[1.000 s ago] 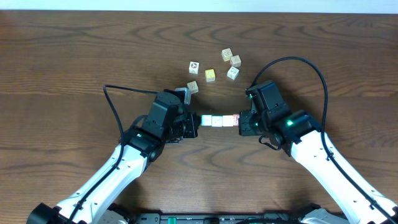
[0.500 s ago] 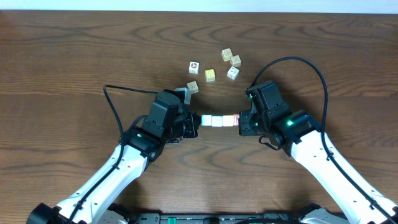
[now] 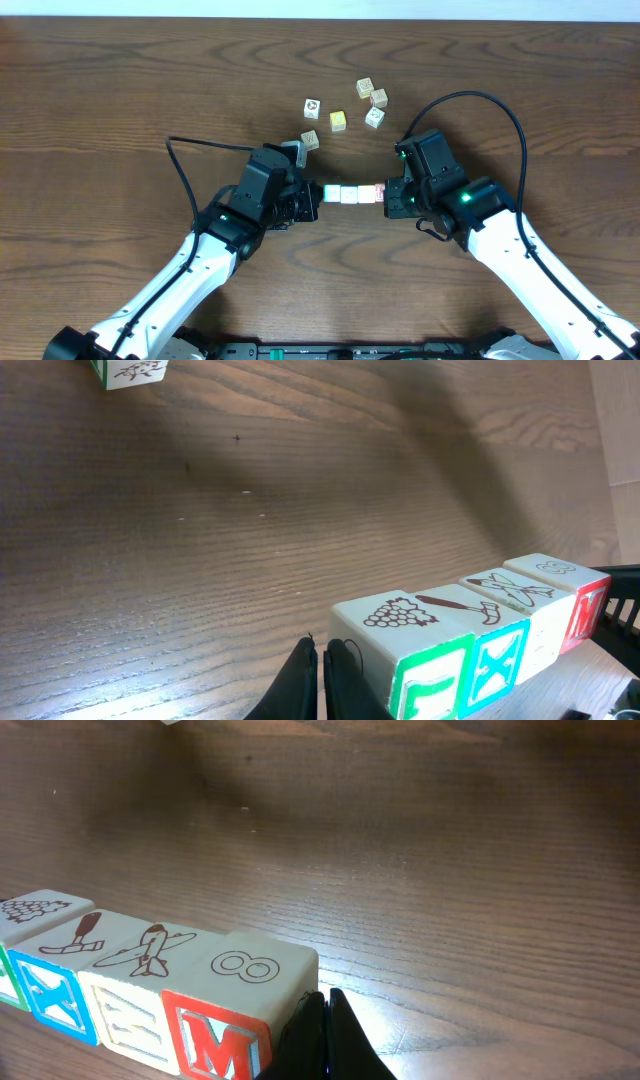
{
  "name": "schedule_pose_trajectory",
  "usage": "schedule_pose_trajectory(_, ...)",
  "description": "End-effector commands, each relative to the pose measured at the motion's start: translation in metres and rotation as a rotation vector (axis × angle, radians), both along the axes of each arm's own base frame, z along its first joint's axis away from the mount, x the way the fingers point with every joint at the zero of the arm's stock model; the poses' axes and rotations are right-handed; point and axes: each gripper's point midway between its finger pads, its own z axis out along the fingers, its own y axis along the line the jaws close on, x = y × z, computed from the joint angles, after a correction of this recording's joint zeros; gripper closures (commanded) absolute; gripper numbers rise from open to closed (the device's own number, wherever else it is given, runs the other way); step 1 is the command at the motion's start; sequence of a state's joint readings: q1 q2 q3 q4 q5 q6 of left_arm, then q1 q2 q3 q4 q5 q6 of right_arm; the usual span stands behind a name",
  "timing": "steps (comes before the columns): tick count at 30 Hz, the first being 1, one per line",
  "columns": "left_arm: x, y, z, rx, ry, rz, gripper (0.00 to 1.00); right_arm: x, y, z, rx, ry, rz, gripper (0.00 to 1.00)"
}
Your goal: Lift 4 blocks
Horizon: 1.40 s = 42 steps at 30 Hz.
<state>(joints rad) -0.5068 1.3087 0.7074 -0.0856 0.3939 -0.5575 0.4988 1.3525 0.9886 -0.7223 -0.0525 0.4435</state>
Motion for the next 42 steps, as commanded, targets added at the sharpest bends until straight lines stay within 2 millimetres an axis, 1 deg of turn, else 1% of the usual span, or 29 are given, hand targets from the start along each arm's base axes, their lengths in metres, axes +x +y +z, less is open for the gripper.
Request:
schedule_pose_trajectory(1, -0.018, -0.0461, 0.0607, -0.197, -0.053, -0.194, 0.93, -0.0304, 0.0673, 0.029, 0.255, 0.061, 0.225, 0.99)
schedule_pose_trajectory(8, -0.019, -0.0454, 0.0669, -0.205, -0.07, -0.196, 0.93, -0.0303, 0.0673, 0.0288, 0.252, 0.06, 0.224, 0.99)
schedule_pose_trajectory(42, -0.0203, -0.0439, 0.0633, -0.194, -0.056, -0.191, 0.93, -0.0302, 0.0672, 0.029, 0.252, 0.059, 0.224, 0.99)
